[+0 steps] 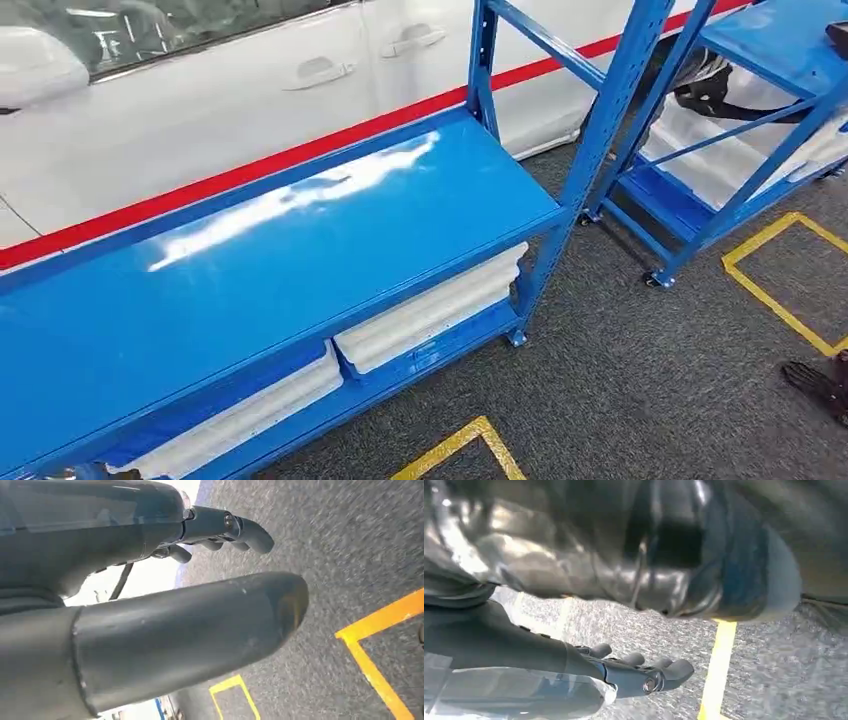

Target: Take the parts from the cabinet and place them on the table.

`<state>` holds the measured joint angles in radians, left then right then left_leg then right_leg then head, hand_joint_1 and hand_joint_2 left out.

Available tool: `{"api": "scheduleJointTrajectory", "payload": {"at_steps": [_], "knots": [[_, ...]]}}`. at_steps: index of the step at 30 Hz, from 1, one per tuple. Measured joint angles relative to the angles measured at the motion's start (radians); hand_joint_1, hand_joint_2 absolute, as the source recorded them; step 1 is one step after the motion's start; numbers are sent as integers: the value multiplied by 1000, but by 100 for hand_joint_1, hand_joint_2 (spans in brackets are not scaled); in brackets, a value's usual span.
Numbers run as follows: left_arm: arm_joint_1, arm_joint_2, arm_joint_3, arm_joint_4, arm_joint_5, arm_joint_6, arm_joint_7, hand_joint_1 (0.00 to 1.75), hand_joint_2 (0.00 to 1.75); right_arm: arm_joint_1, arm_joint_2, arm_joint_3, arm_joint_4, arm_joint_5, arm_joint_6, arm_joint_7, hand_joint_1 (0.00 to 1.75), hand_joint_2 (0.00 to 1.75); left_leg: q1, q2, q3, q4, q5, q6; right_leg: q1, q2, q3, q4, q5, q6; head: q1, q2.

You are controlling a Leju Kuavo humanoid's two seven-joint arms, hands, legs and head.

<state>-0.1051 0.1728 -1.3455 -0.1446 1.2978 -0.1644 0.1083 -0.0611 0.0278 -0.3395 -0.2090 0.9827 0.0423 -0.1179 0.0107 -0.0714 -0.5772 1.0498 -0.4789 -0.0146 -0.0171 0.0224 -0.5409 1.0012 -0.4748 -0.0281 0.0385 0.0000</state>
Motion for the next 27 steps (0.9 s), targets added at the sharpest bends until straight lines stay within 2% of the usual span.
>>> {"api": "scheduleJointTrajectory", "payload": {"at_steps": [1, 2, 3, 4, 5, 6, 7, 8, 9, 10, 13, 14, 15, 16, 17, 18, 19, 20, 21, 22, 23, 24, 25, 27], "knots": [[-5, 0, 0, 0, 1, -1, 0, 0, 0, 1, 0, 0, 0, 0, 4, 0, 0, 0, 1, 36, -34, 68, -43, -4, 2, -16, 0, 0, -2, -4, 0, 0], [-7, 0, 0, 0, 2, 0, 0, 0, 0, 3, 0, 0, 0, 0, 5, -1, 0, 0, 2, 54, -74, 150, -85, -8, 5, -32, 0, 0, -3, -7, 0, 0], [-9, 0, 0, 0, 3, 0, -1, 0, 0, 5, 0, 0, 1, 0, 6, -1, 0, 0, 3, 59, -109, 222, -114, -11, 7, -47, 0, 0, -5, -8, 0, 0], [-7, 0, 0, 0, 4, -1, -1, 0, 0, 5, 0, 0, 2, 0, 8, -1, 0, 0, 4, 63, -131, 267, -123, -13, 9, -62, 0, 1, -6, -8, 0, 0], [-4, 0, 0, 0, 4, -1, -1, 0, 0, 5, 0, 0, 2, 0, 8, -1, 0, 0, 4, 65, -127, 260, -106, -14, 9, -76, 1, 2, -9, -7, 0, 0], [-2, 0, 0, 0, 5, -1, -1, 0, 0, 5, 0, 0, 2, 0, 8, -1, 0, 0, 4, 68, -100, 206, -69, -13, 9, -89, 3, 3, -11, -6, 0, 0], [-1, 0, 0, 0, 5, -1, -1, 0, 0, 4, 0, 0, 2, 0, 8, -2, 0, 0, 4, 76, -57, 124, -25, -11, 9, -101, 7, 3, -14, -4, 0, 0], [-1, 1, 0, 0, 7, -1, -1, 0, 0, 4, 0, 0, 2, 0, 8, -3, 0, 0, 2, 106, 0, 22, 18, -5, 10, -114, 14, 4, -18, 0, 0, 0], [-3, 1, 0, 0, 9, -1, -1, 0, 0, 4, 0, 0, 2, 0, 8, -3, 0, 0, -4, 158, 24, -34, 15, 6, 14, -124, 18, 4, -22, 4, 0, 0], [-6, 2, 0, 0, 10, -1, -1, 0, 0, 4, 0, 0, 3, 0, 8, -3, 0, 0, -8, 143, 23, -37, 20, 16, 18, -134, 21, 6, -26, 12, 0, 0], [0, 4, 0, 0, 10, -1, -2, 0, 0, -3, 0, 0, 3, 0, 8, -5, 0, 0, -11, 112, 17, -34, 19, 30, 16, -161, 30, 1, -28, 27, 0, 0], [1, 4, 0, 0, 10, -1, -1, 0, 0, -4, 0, 0, 3, 0, 8, -6, 0, 0, 4, 97, 32, -51, 30, 42, 17, -155, 32, 5, -36, 36, 0, 0], [1, 3, 0, 0, 11, -1, -1, 0, 0, -4, -2, 0, 3, 0, 8, -6, 0, 0, 1, 90, 33, -54, 32, 44, 13, -104, 29, 24, -51, 40, 1, 0], [-2, 3, 1, 0, 12, -1, -1, 0, 0, -1, -2, 0, 3, 0, 8, -7, 0, 0, 2, 79, 30, -54, 36, 51, 10, -53, -4, 93, -96, 39, 0, 0], [-5, 3, 1, 0, 12, -1, -2, 0, 0, 1, -2, 0, 4, 0, 8, -7, 0, 0, 2, 66, 27, -54, 36, 51, 8, -34, -46, 175, -139, 41, 0, 0], [-6, 3, 2, 0, 12, -1, -2, 0, 0, 2, -2, 0, 4, 0, 8, -7, 0, 0, 1, 54, 25, -53, 36, 52, 8, -28, -87, 253, -170, 42, 0, 0], [-5, 3, 2, 0, 12, -1, -2, 0, 0, 3, -2, 0, 5, 0, 8, -7, 0, 0, 0, 40, 24, -52, 36, 52, 8, -25, -116, 304, -179, 43, 0, 0], [-3, 3, 2, 0, 13, 0, -2, 0, 0, 3, -2, 0, 5, -2, 8, -8, 0, 0, 0, 26, 25, -51, 36, 52, 8, -25, -123, 308, -161, 43, 0, 0], [-2, 2, 2, 0, 12, 0, -2, 0, 0, 2, -2, 0, 5, -2, 8, -8, 0, 0, 0, 13, 26, -49, 36, 51, 8, -24, -109, 267, -123, 42, 0, 0], [-2, 2, 2, 0, 13, 0, -2, 0, 0, 2, -2, 0, 5, -2, 8, -8, 0, 0, 0, -2, 27, -47, 34, 49, 7, -19, -77, 193, -72, 39, 0, 0], [-4, 2, 2, 0, 13, 0, -2, 0, 0, 2, -2, 0, 5, -2, 8, -7, 0, 0, 0, -19, 28, -43, 32, 46, 5, 5, -30, 84, -12, 34, 0, 0], [-4, 0, 3, 0, 13, 0, -2, 0, 0, 4, -3, 0, 5, -2, 8, -7, 0, 0, 2, -29, 25, -41, 31, 44, 3, 56, -8, 25, -3, 29, 0, 0], [-7, -1, 3, 0, 13, -1, -2, 0, 0, 6, -4, 0, 6, -2, 9, -7, 0, 0, -4, -42, 18, -32, 28, 36, 2, 71, -3, 10, -11, 30, 0, 0], [-3, 0, 4, 0, 14, 0, -2, 0, 0, 2, -4, 0, 6, -2, 9, -7, 0, 0, 2, -61, 13, -38, 33, 23, 8, 47, -3, 15, -11, 29, 0, 0]]}}
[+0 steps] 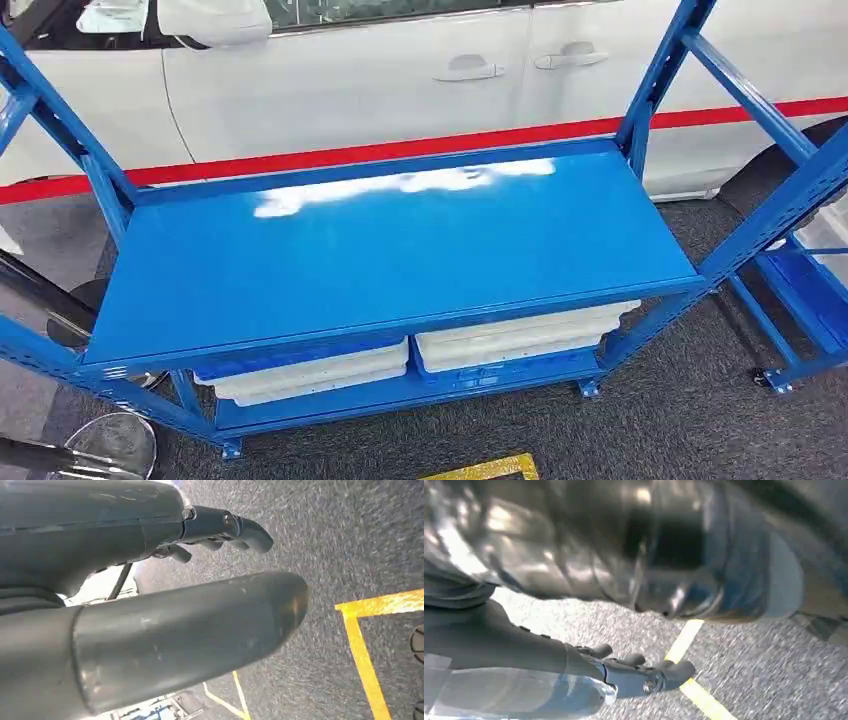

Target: Take the parts from the cabinet and place them on the table.

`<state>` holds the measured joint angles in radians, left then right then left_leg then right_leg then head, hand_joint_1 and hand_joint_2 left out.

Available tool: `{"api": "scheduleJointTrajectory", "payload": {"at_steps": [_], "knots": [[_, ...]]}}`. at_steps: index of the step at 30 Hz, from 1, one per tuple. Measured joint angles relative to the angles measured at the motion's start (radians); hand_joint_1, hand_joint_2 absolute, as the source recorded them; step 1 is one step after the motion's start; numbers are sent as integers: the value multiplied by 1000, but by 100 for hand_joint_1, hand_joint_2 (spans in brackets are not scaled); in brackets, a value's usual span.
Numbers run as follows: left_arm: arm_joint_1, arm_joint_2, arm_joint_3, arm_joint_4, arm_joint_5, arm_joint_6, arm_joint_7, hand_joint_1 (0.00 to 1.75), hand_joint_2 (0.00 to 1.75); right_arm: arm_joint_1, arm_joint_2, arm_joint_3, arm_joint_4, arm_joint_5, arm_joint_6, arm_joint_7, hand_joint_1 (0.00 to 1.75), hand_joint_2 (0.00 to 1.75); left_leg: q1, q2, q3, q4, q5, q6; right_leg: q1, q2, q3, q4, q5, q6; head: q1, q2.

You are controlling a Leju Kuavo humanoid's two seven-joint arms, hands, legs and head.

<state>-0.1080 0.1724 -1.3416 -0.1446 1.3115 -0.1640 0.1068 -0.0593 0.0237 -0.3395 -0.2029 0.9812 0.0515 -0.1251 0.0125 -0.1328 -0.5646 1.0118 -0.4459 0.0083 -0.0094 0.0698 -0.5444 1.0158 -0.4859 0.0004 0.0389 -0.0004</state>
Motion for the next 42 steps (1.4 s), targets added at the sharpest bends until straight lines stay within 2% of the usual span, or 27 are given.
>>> {"api": "scheduleJointTrajectory", "payload": {"at_steps": [1, 2, 3, 4, 5, 6, 7, 8, 9, 11, 12, 13, 14, 15, 22, 24, 25, 26, 27, 28, 30, 31, 32, 33, 34, 38, 42], "knots": [[4, 0, 1, 0, 2, 0, 0, 0, 0, -1, 0, 0, 0, 0, 0, 0, 0, 0, 2, -11, -1, -4, 3, -6, 2, -11, 3, -2, 0, -5, 0, 0], [5, 3, 2, 0, 4, 2, 0, 0, 0, -1, 1, 0, 0, 0, 0, 0, 0, 0, -2, -23, -3, -4, 2, -13, -10, -24, 8, -14, 5, -12, 0, 0], [6, 1, 3, 0, 7, 2, 0, 0, 0, -1, 1, 0, 0, 0, 1, 0, 0, 0, -1, 30, -7, 18, -14, -14, -10, -41, 14, -23, 8, -19, 0, 0], [3, 1, 3, 0, 9, 3, 1, 0, 0, 0, 1, 0, 0, 0, 1, 0, 0, 0, -3, 79, -30, 67, -48, -17, -8, -54, 15, -25, 8, -28, 0, 0], [-2, 1, 3, 0, 9, 3, 1, 0, 0, 2, 1, 0, 0, 0, 1, 0, 0, 0, -1, 107, -66, 139, -88, -22, -6, -69, 15, -25, 7, -30, 0, 0], [-4, 1, 4, 0, 9, 5, 0, 0, 0, 3, 1, 0, 0, 0, 1, 0, 0, 0, 1, 120, -106, 222, -125, -27, -3, -84, 15, -24, 5, -31, 0, 0], [-4, 1, 4, 0, 9, 5, 0, 0, 0, 4, 1, 0, 0, 0, 2, 0, 0, 0, 2, 124, -138, 286, -146, -30, -2, -100, 15, -22, 3, -32, 0, 0], [-1, 1, 4, 0, 10, 5, 0, 0, 0, 4, 1, 0, 0, 0, 2, 0, 0, 0, 3, 127, -148, 306, -140, -33, -2, -115, 15, -21, 1, -31, 0, 0], [2, 1, 4, 0, 10, 4, 1, 0, 0, 4, 1, 0, 0, 0, 1, 0, 0, 0, 5, 128, -131, 273, -111, -34, -2, -128, 18, -20, -2, -30, 0, 0], [3, 2, 4, 0, 11, 5, 2, 0, 0, 3, 1, 0, 0, 0, 2, 0, 0, 0, 7, 145, -46, 113, -27, -33, -2, -152, 24, -17, -8, -25, 0, 0], [3, 3, 4, 0, 12, 6, 1, 0, 0, 2, 2, 0, 0, 0, 2, 0, 0, 0, 6, 183, 2, 24, 2, -28, -1, -163, 29, -14, -13, -19, 0, 0], [0, 3, 5, 0, 13, 6, 2, 0, 0, 2, 2, 0, 0, 0, 2, 0, 0, 0, -5, 201, 5, 10, -14, -16, 7, -174, 30, -13, -17, -12, 0, 0], [-2, 3, 5, 0, 16, 7, 1, 0, 0, 2, 2, 0, 0, 0, 2, 0, 0, 0, -5, 189, 4, 6, -9, -5, 6, -181, 32, -13, -20, -7, 0, 0], [-1, 3, 5, 0, 16, 7, 2, 0, 0, 1, 2, 0, 0, 0, 2, 0, 0, 0, -5, 185, 3, 7, -11, -3, 6, -185, 32, -14, -19, -4, 0, 0], [0, 3, 5, 0, 17, 7, 1, 0, 0, -1, 2, 0, 0, 0, 1, 0, 0, 0, -6, 179, 1, 7, -11, -1, 6, -189, 36, -14, -21, -2, 0, 0], [6, 4, 5, 0, 18, 10, 1, 0, 0, -8, 2, 0, 0, 0, -2, 0, 0, 0, 1, 161, 12, -5, -5, 15, 8, -203, 44, -18, -24, 11, 0, 0], [6, 3, 6, 0, 18, 10, 1, 0, 0, -8, 2, 0, 0, -1, -4, 0, 0, 0, 4, 160, 13, -9, -1, 18, 1, -183, 43, -11, -29, 15, 0, 0], [2, 3, 8, 0, 19, 10, 0, 0, 0, -5, 2, 0, 0, -8, -11, 0, 0, 0, 4, 152, 8, -10, 2, 29, -4, -94, -6, 92, -101, 18, 0, 0], [2, 3, 16, 0, 20, 13, -1, 0, 0, 1, 2, -1, 0, -12, -15, -1, 0, 0, 0, 127, 7, -6, 0, 30, -4, -74, -109, 276, -140, 20, 0, 0], [1, 3, 19, 0, 20, 13, -1, 0, 0, 1, 2, -1, 0, -12, -15, -1, 0, 0, 0, 122, 9, -4, -2, 29, -4, -74, -87, 219, -96, 17, 0, 0], [0, 3, 21, 0, 20, 13, -1, 0, 0, 1, 2, -1, 0, -11, -16, 1, 0, 0, 0, 110, 14, 0, -6, 22, -4, -69, -7, 36, 3, 6, 0, 0], [-1, 2, 22, 0, 20, 13, -1, 0, 0, 2, 1, -1, 1, -11, -15, 1, 0, 0, -4, 108, 11, 3, -9, 18, 0, -61, 4, 4, -9, 2, 0, 0], [-1, 2, 22, 0, 20, 13, -2, 0, 0, 2, 1, -1, 1, -11, -15, 1, 0, 0, -6, 106, 7, 7, -11, 13, 2, -62, 1, -3, -2, 1, 0, 0], [0, 4, 22, 0, 20, 13, -2, 0, 0, 1, 3, -1, 0, -11, -15, 1, 0, 0, -10, 108, 4, 13, -16, 18, -2, -63, 0, -7, 3, 8, 0, 0], [1, 5, 22, 0, 21, 13, -2, 0, 0, 1, 4, -1, 0, -11, -15, 1, 0, 0, -8, 108, 5, 10, -14, 25, 0, -64, 1, -6, 1, 9, 0, 0], [1, 5, 22, 0, 21, 13, -2, 0, 0, 1, 3, -1, 0, -11, -16, 2, 0, 0, -4, 108, 10, 1, -11, 15, 5, -64, 2, -6, 0, -4, 0, 0], [0, 5, 22, 0, 22, 13, -2, 0, 0, 0, 4, -1, 0, -18, -18, 7, 0, 0, -3, 107, 12, -3, -9, 8, 6, -64, 2, -5, -2, -7, 0, 0]]}}
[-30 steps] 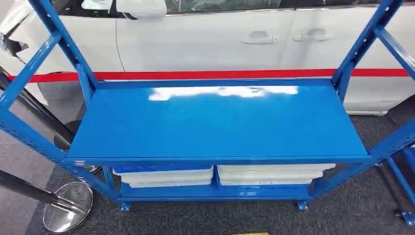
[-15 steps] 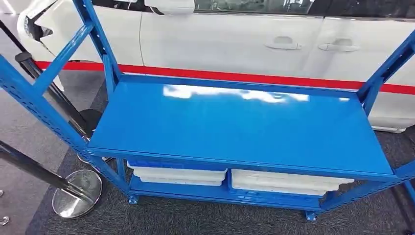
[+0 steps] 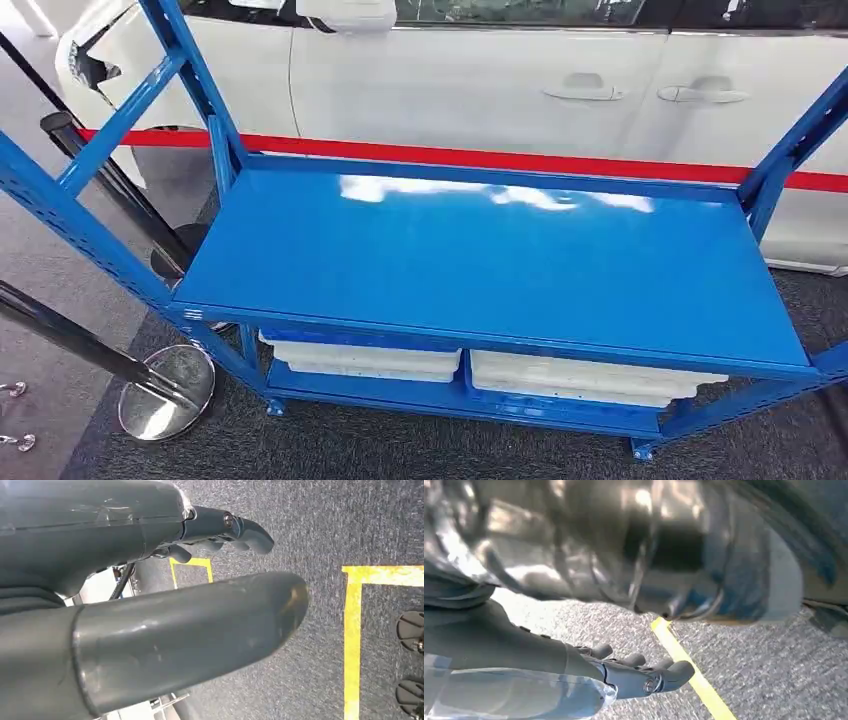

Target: Take the parts from the cabinet and place them on the table.

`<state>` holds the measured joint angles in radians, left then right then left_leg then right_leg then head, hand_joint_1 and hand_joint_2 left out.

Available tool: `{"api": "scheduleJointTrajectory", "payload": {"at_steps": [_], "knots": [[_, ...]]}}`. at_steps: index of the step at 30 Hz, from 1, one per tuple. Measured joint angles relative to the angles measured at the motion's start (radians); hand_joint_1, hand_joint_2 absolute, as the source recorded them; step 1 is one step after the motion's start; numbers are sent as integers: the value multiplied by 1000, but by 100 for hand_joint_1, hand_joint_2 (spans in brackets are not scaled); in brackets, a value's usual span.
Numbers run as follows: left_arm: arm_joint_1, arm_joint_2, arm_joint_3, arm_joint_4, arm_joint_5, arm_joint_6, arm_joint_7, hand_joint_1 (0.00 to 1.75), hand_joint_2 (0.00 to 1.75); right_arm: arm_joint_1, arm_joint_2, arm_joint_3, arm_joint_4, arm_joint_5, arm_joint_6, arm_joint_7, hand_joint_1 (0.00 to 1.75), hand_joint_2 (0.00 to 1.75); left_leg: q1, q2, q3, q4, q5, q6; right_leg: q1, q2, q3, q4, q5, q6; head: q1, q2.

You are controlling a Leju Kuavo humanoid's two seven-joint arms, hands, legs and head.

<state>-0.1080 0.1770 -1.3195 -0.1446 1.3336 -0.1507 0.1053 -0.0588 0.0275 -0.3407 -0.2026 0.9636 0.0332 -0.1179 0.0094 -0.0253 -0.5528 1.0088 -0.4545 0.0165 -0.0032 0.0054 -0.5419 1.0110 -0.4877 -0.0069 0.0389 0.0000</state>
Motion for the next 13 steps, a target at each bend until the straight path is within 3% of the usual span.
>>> {"api": "scheduleJointTrajectory", "payload": {"at_steps": [3, 5, 13], "knots": [[0, 0, 0, 0, -2, 0, -1, 0, 0, 0, 0, -1, 0, -8, -4, 8, 0, 0, 0, 0, 0, -1, 0, -2, 0, 0, 0, 1, 0, 0, 0, 0], [0, 0, 0, 0, -2, 0, -2, 0, 0, 0, 0, -2, 0, -8, -3, 10, 0, 0, 0, 0, 0, -1, 0, -9, 0, 0, 0, 1, -1, -1, 0, 0], [0, 0, 0, 0, 1, 0, -9, 0, 0, -1, 0, -8, 0, -13, 2, 12, 0, 0, -1, 0, 0, 1, 0, -9, -1, 0, 0, 1, 0, -1, 0, 0]]}}
